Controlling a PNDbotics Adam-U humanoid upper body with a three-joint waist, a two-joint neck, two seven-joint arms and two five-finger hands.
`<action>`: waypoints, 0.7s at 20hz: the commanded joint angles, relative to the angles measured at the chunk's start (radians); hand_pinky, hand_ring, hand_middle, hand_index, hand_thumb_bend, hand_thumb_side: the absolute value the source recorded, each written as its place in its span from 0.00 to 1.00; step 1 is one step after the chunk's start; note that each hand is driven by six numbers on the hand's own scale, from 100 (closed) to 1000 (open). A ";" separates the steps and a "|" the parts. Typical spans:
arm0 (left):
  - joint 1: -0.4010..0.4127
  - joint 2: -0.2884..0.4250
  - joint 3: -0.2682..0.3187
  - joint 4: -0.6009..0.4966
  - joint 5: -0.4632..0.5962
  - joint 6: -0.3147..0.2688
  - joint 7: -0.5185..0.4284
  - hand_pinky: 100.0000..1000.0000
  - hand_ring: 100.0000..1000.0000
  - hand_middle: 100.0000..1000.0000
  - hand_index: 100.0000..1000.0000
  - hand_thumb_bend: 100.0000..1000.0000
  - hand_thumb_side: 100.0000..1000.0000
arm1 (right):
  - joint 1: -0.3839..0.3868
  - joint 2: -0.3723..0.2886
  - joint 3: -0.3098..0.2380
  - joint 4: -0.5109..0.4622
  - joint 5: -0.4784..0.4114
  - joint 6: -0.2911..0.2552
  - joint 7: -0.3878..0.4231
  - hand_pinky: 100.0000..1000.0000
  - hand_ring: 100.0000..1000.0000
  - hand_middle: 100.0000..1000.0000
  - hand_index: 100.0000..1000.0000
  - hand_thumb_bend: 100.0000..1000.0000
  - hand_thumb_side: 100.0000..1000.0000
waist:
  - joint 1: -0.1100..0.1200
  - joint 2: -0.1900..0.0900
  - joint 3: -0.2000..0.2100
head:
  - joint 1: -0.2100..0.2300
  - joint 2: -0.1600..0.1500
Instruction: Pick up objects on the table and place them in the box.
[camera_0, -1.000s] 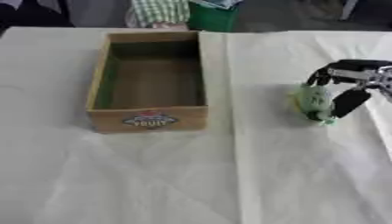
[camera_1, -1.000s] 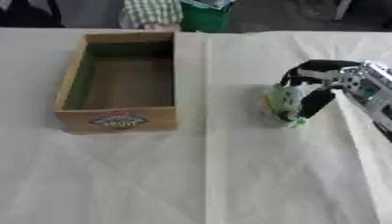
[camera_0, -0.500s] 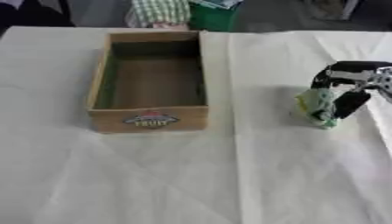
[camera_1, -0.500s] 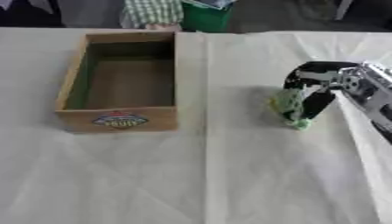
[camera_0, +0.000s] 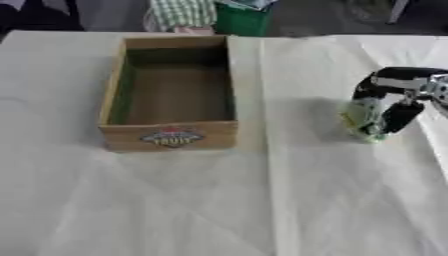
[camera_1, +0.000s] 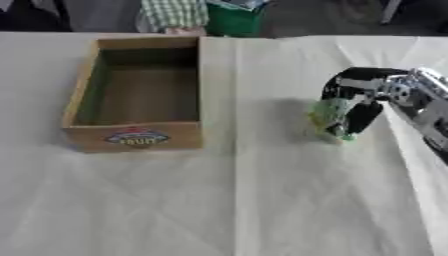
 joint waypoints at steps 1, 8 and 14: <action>-0.003 0.019 0.004 -0.017 0.001 -0.001 -0.004 0.74 0.47 0.49 0.69 0.00 0.62 | -0.034 -0.049 -0.046 -0.083 -0.032 0.027 -0.019 0.76 0.61 0.35 0.56 0.00 0.00 | -0.001 -0.022 -0.002 | -0.005 0.006; -0.002 0.024 -0.001 -0.017 0.003 -0.001 -0.008 0.74 0.47 0.49 0.69 0.00 0.62 | -0.179 -0.011 -0.036 -0.129 -0.013 0.060 -0.052 0.75 0.60 0.34 0.55 0.00 0.02 | -0.006 -0.027 0.001 | -0.027 0.013; 0.002 0.031 -0.011 -0.017 0.009 0.003 -0.011 0.73 0.47 0.49 0.69 0.00 0.62 | -0.353 0.132 0.006 0.009 0.076 0.020 -0.076 0.77 0.59 0.34 0.55 0.00 0.06 | -0.007 -0.043 0.016 | -0.063 0.023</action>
